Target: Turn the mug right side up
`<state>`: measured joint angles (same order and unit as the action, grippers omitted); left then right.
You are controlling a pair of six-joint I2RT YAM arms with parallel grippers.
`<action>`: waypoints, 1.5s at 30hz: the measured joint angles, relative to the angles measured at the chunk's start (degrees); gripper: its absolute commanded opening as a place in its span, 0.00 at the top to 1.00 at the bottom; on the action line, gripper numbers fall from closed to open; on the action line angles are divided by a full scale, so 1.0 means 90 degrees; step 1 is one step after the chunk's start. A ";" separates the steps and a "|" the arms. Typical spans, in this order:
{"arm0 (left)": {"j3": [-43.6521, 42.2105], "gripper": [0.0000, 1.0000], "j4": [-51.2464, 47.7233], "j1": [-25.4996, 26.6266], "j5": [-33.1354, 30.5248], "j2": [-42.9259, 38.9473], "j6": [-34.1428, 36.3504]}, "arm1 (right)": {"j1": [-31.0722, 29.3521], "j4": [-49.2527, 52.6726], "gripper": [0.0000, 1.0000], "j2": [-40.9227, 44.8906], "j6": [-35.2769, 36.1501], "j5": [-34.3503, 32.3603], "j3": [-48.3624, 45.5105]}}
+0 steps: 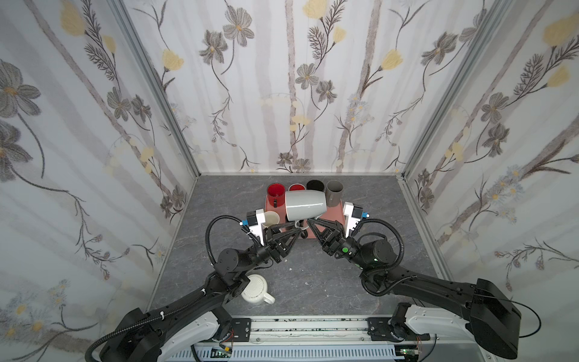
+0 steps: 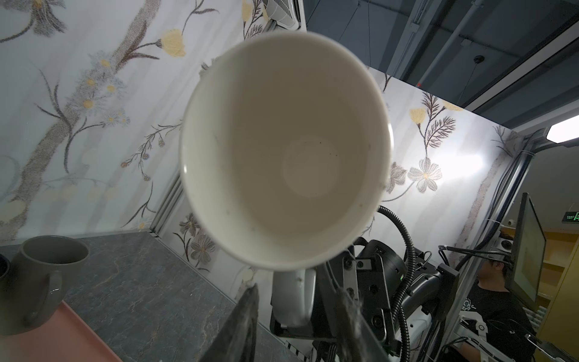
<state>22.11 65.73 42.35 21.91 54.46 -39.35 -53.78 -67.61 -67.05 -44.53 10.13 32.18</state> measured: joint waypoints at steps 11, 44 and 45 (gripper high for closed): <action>0.0083 0.71 0.0005 -0.0010 -0.0049 -0.0012 -0.0012 | -0.0083 -0.0134 1.00 -0.0226 -0.0070 0.0000 0.0000; 0.2251 1.00 -0.5054 0.0991 -0.1739 0.0148 0.0899 | -0.0194 0.2579 0.48 0.2351 0.0775 -0.2514 -0.0792; 0.2429 1.00 -0.5399 0.1083 -0.1928 0.0291 0.0942 | -0.0194 0.2917 0.48 0.2531 0.0826 -0.2732 -0.0794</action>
<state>43.97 17.15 52.10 4.56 57.08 -30.87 -55.53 -41.36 -44.27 -37.10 -14.46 25.04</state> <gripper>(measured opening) 0.112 0.524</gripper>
